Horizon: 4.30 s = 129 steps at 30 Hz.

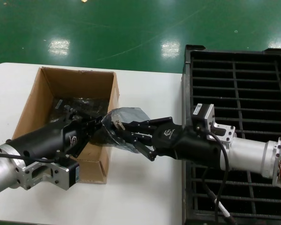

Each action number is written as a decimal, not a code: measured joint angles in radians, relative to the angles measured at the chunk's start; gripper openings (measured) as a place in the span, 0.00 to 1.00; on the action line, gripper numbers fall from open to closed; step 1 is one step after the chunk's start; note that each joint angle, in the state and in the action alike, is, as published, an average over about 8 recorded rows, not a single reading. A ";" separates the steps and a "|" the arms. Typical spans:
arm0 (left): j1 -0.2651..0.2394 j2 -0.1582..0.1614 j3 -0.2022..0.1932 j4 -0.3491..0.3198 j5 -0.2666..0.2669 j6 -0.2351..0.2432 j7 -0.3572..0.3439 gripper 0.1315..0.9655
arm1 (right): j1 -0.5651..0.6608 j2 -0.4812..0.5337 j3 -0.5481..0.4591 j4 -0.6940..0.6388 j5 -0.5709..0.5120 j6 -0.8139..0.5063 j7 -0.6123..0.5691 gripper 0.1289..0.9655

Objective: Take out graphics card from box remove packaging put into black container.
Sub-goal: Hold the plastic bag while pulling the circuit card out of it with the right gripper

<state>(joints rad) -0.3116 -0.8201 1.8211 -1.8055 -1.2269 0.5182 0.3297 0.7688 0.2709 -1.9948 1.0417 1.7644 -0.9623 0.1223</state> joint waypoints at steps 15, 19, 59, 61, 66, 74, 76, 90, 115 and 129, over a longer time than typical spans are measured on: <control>0.000 0.000 0.000 0.000 0.000 0.000 0.000 0.01 | 0.029 -0.007 0.008 -0.044 0.024 -0.015 0.030 0.13; 0.000 0.000 0.000 0.000 0.000 0.000 0.000 0.01 | 0.038 -0.012 0.011 -0.062 0.031 -0.020 0.040 0.16; 0.000 0.000 0.000 0.000 0.000 0.000 0.000 0.01 | 0.006 0.028 0.036 0.051 0.048 -0.006 0.061 0.07; 0.000 0.000 0.000 0.000 0.000 0.000 0.000 0.01 | -0.001 0.035 0.037 0.066 0.047 0.000 0.056 0.07; 0.000 0.000 0.000 0.000 0.000 0.000 0.000 0.01 | -0.021 0.055 0.040 0.109 0.042 0.015 0.042 0.07; 0.000 0.000 0.000 0.000 0.000 0.000 0.000 0.01 | -0.056 0.096 0.058 0.172 0.040 0.049 0.026 0.07; 0.000 0.000 0.000 0.000 0.000 0.000 0.000 0.01 | -0.066 0.106 0.066 0.187 0.043 0.058 0.022 0.07; 0.000 0.000 0.000 0.000 0.000 0.000 0.000 0.01 | -0.107 0.141 0.102 0.235 0.075 0.093 -0.002 0.07; 0.000 0.000 0.000 0.000 0.000 0.000 0.000 0.01 | -0.177 0.159 0.123 0.253 0.118 0.116 -0.027 0.07; 0.000 0.000 0.000 0.000 0.000 0.000 0.000 0.01 | -0.217 0.167 0.152 0.267 0.151 0.129 -0.028 0.07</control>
<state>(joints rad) -0.3116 -0.8203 1.8213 -1.8054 -1.2269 0.5181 0.3296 0.5514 0.4383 -1.8428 1.3086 1.9153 -0.8329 0.0945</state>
